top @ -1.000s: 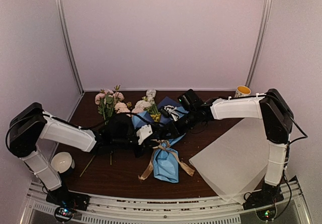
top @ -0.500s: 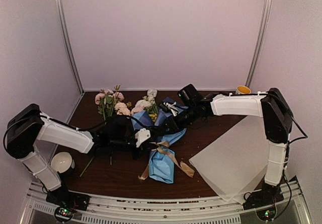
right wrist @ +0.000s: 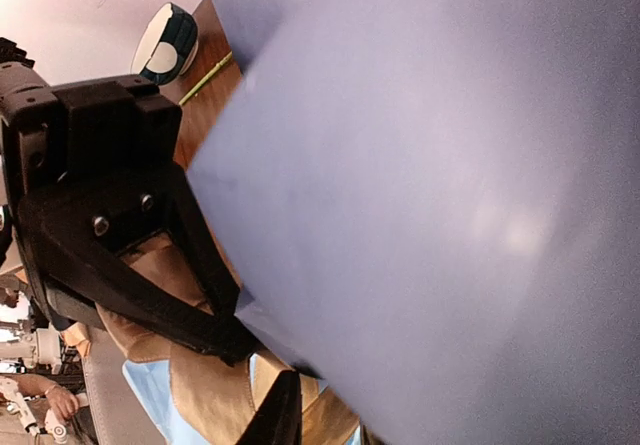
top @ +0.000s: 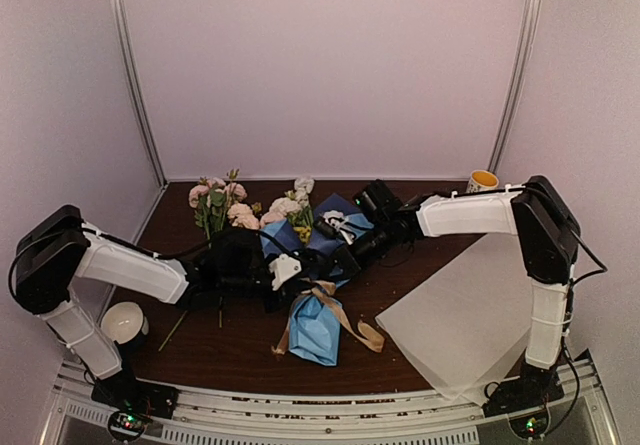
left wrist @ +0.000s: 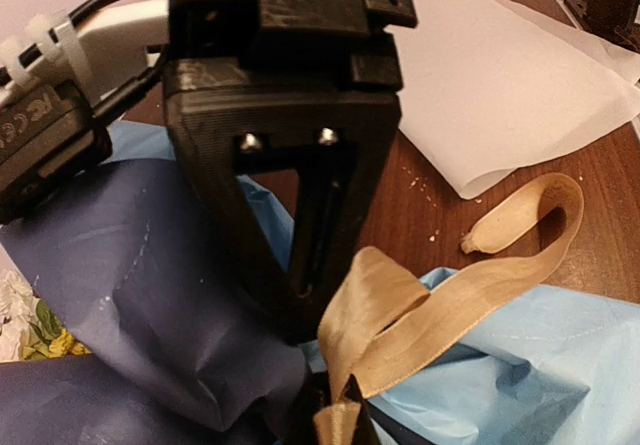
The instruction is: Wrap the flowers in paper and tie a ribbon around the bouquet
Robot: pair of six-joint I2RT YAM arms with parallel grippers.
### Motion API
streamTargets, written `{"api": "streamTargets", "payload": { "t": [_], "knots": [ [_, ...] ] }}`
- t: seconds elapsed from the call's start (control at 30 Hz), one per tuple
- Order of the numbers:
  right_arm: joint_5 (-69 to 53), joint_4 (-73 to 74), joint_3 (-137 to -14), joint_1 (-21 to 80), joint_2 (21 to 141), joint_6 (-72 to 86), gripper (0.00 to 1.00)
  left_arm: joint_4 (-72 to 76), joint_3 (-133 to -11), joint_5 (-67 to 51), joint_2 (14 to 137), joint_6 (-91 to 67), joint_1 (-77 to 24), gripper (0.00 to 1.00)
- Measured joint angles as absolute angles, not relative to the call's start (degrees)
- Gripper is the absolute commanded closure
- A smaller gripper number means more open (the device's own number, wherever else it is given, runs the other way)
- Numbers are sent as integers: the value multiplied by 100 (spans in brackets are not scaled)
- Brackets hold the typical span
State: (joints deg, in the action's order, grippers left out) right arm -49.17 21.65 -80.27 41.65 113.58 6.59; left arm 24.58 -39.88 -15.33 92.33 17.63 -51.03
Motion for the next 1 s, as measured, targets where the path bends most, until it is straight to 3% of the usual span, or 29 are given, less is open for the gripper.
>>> {"api": "streamTargets", "payload": {
  "t": [0.53,1.0],
  "knots": [
    [-5446,1455,-7489,4276,11358,805,72,2808,-3988,-1678,9441,1490,-5046,100],
    [-5463,1186,-7470,4381,11448,1083,80,2808,-3988,-1691,9494,1439,-4982,100]
  ]
}}
